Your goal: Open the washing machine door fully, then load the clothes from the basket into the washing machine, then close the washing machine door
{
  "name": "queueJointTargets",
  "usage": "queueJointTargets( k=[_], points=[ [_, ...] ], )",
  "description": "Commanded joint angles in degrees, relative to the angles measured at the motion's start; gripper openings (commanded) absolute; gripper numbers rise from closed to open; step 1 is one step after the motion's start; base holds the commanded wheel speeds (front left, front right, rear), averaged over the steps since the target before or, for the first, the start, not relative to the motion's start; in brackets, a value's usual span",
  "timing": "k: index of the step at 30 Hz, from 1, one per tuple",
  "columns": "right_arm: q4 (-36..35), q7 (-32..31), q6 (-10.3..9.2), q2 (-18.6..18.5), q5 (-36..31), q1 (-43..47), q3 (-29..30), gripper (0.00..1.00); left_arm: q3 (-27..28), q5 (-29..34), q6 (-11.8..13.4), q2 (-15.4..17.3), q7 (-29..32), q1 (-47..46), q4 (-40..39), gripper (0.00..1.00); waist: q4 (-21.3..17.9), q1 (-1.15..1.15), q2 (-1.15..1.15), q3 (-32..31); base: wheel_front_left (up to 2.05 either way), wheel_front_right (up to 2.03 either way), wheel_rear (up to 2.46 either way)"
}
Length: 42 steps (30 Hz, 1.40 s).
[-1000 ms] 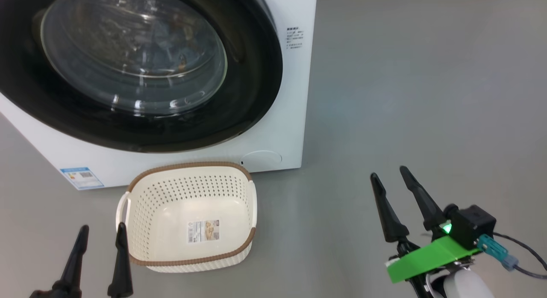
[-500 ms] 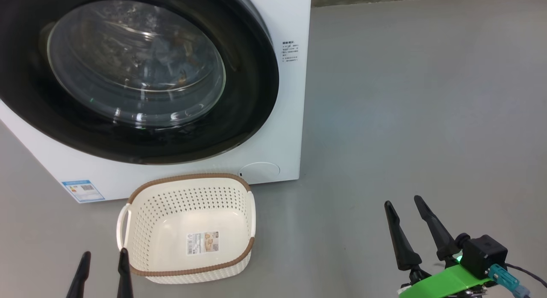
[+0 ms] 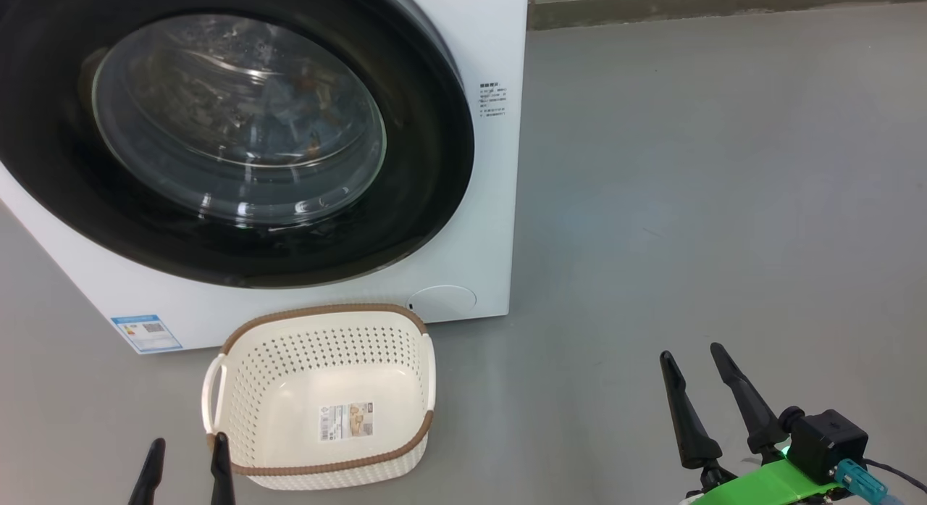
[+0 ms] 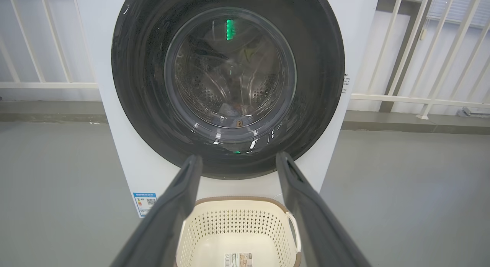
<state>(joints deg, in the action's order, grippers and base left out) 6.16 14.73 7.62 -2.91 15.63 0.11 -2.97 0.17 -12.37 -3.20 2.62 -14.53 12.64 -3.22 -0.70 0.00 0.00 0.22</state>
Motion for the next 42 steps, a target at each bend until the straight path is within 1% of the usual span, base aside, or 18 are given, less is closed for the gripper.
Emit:
queueJointTargets(
  k=[1,14,18,19,23,26,30,35,42],
  points=[
    [-1.6,0.3,-0.13,0.0,-0.2,-0.7,-1.5,1.00,1.7,-0.3,0.4,0.3,-0.5,-1.0,-1.7,1.00,0.1,0.00,0.00,0.0,0.00,0.00,0.00],
    [-0.9,0.3,-0.13,0.0,0.3,-1.2,-2.0,1.00,1.9,-0.1,0.1,0.3,-0.5,-0.7,-1.2,1.00,0.5,0.00,0.00,-0.3,0.00,0.00,0.00],
    [-0.8,0.3,-0.13,0.0,0.4,-1.4,-1.8,1.00,1.6,0.2,-0.6,0.3,-0.5,-0.6,-1.0,1.00,0.4,0.00,0.00,-0.6,0.00,0.00,0.00],
    [0.6,0.0,0.01,0.0,0.0,0.0,-0.3,0.00,-0.1,0.0,-0.4,0.0,0.0,0.1,0.4,0.00,0.4,0.00,0.00,-0.6,0.00,0.00,0.00],
    [3.4,0.0,0.01,0.0,0.3,0.4,-0.3,0.00,-0.5,-0.3,-0.4,-0.9,0.4,0.1,3.1,0.00,0.5,0.00,0.00,-0.6,0.00,0.00,0.00],
    [3.3,-0.3,0.01,-0.1,1.6,0.3,-0.2,0.00,-0.5,-1.6,-0.4,-0.8,0.6,-0.1,3.2,0.00,0.5,0.01,0.00,-0.6,0.00,0.00,0.00],
    [3.4,-0.8,0.00,-0.2,4.3,0.2,-0.1,0.00,-0.5,-4.4,-0.5,-0.6,1.1,-0.7,3.5,0.00,0.5,0.13,0.00,-0.7,0.00,0.00,0.00],
    [3.7,-1.5,0.00,-0.4,7.5,-0.1,0.1,0.00,-0.4,-7.8,-0.7,-0.4,1.8,-1.5,4.2,0.00,0.5,0.01,0.00,-0.6,0.00,0.00,0.00],
    [4.0,-2.4,-0.01,-0.6,12.1,-0.6,0.3,0.00,-0.4,-12.5,-0.9,-0.1,2.7,-2.6,5.1,0.00,0.5,0.00,0.00,-0.5,0.00,0.00,0.00]
  ],
)
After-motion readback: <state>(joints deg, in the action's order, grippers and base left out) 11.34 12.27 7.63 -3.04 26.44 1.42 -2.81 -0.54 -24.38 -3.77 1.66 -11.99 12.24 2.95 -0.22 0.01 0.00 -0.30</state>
